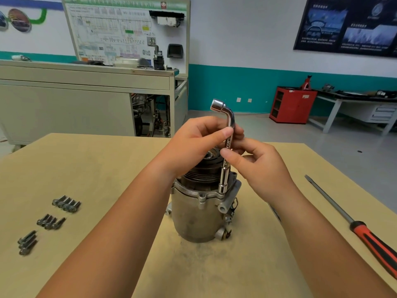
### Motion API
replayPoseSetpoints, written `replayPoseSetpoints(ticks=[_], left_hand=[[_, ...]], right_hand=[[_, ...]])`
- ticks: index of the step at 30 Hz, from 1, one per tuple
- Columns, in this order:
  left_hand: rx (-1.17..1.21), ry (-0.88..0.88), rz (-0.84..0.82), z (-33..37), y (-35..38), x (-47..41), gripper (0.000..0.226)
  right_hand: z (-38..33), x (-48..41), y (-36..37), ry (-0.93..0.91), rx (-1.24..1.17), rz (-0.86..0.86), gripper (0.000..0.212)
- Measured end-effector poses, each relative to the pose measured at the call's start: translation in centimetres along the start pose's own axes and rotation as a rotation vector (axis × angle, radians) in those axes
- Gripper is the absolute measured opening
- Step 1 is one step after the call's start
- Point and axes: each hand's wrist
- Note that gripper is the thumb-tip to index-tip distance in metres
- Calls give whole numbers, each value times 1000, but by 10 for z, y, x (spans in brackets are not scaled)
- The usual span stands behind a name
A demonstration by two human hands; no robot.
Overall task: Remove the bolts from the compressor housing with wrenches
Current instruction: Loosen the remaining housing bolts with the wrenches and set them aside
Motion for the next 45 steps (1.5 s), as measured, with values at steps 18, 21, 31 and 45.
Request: replayPoseSetpoints(ticks=[18,21,31,45], left_hand=[[-25,27,34,1,2,3,23],[-72,4,-9,2,4,3,22],[-132,38,64,0,4,2,17],[-19,45,-17,1,1,3,20]], right_hand=[[10,4,4,-8,63,-27,13],[10,4,3,-4,73,-39,21],[7,4,4,16,69,79,16],[8,6,1,32,-70,-48,14]])
Point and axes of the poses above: each hand's wrist, its own x-axis away from the middle knuckle, its own y-axis out of the palm, z = x × y, and after that the axes turned 9 degrees about z, right-handed
